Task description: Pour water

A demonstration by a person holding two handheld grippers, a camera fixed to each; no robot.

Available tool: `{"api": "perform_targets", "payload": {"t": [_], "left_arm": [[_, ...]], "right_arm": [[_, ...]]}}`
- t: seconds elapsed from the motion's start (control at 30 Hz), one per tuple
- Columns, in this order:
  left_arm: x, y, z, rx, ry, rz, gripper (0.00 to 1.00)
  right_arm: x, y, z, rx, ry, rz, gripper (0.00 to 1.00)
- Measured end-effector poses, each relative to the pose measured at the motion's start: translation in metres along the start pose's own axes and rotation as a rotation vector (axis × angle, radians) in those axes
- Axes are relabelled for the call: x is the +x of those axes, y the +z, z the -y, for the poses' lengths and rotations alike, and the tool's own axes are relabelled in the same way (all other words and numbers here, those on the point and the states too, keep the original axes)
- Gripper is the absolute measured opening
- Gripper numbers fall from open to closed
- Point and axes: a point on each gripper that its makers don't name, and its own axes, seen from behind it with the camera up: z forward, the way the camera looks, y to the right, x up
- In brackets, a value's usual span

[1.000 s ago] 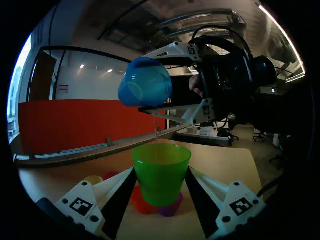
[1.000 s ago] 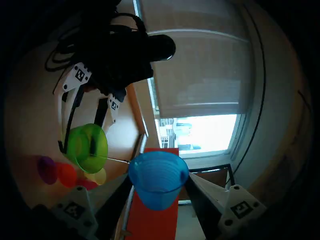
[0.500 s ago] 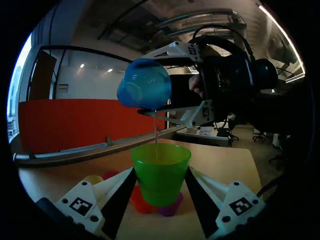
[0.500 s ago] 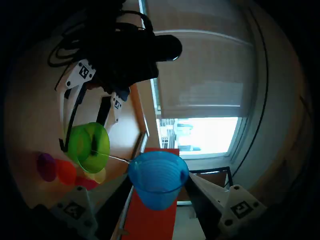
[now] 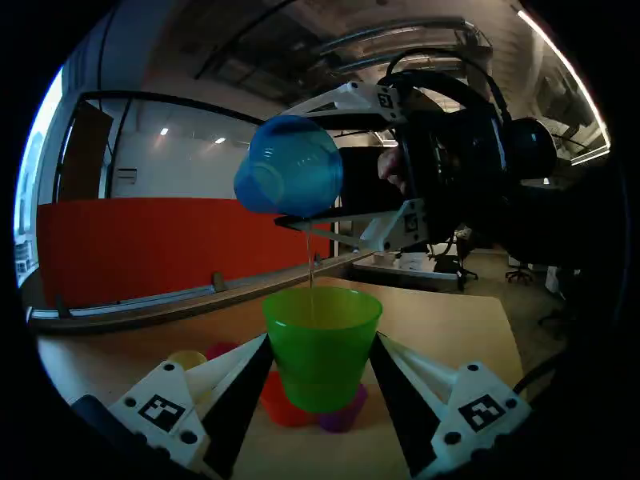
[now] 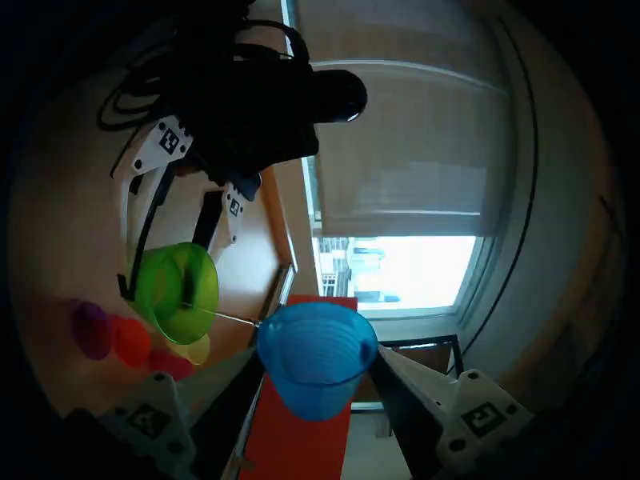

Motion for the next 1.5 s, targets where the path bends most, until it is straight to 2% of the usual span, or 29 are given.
{"api": "perform_targets", "payload": {"t": [1.5], "left_arm": [[0.0024,0.0004,0.0005,0.004,0.002,-0.002,0.81]], "right_arm": [[-0.0041,-0.0006,-0.0044,-0.009,-0.036,0.006,0.89]]}}
